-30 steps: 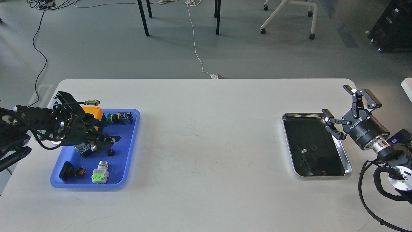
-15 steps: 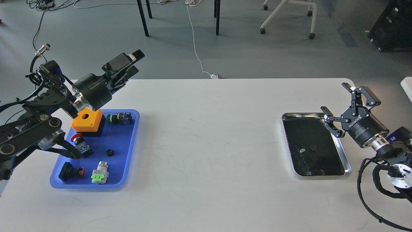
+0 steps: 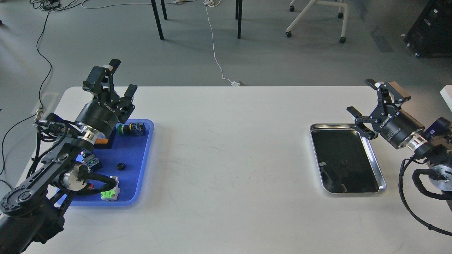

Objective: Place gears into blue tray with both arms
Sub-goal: 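Reach the right gripper into the metal tray and grasp another black part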

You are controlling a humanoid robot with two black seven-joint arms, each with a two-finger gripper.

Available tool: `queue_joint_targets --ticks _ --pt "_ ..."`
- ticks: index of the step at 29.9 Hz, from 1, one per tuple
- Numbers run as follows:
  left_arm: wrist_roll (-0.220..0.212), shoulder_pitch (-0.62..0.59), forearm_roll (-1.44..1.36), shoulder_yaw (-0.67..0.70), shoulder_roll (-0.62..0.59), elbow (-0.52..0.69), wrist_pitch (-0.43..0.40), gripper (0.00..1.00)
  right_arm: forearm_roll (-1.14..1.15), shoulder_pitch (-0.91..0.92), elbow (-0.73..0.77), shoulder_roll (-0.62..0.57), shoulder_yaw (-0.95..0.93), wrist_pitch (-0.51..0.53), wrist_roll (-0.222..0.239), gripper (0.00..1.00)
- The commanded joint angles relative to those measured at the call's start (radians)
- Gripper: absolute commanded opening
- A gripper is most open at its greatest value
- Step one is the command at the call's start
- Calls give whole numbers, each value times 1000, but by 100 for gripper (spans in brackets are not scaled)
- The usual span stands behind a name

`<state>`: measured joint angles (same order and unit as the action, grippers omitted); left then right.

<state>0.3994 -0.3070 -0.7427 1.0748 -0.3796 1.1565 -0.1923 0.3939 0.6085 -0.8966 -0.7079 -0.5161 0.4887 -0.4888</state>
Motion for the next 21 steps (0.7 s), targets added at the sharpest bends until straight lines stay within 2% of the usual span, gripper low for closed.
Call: queue_joint_targets --ticks 1,9,13,16,21 --pt "-5 5 2 5 7 -1 -9 98 316 114 -62 -56 47 0 0 98" --pt "-5 3 2 7 7 -1 -10 98 1067 329 -257 -174 218 0 0 98" --pt "-5 5 0 8 7 0 -12 98 1423 431 -255 -180 370 0 0 98" --pt "-5 5 0 8 7 0 -13 98 1578 464 -243 -174 462 0 0 98" --pt "-5 3 0 8 16 0 -13 98 1678 455 -240 -148 518 0 0 98"
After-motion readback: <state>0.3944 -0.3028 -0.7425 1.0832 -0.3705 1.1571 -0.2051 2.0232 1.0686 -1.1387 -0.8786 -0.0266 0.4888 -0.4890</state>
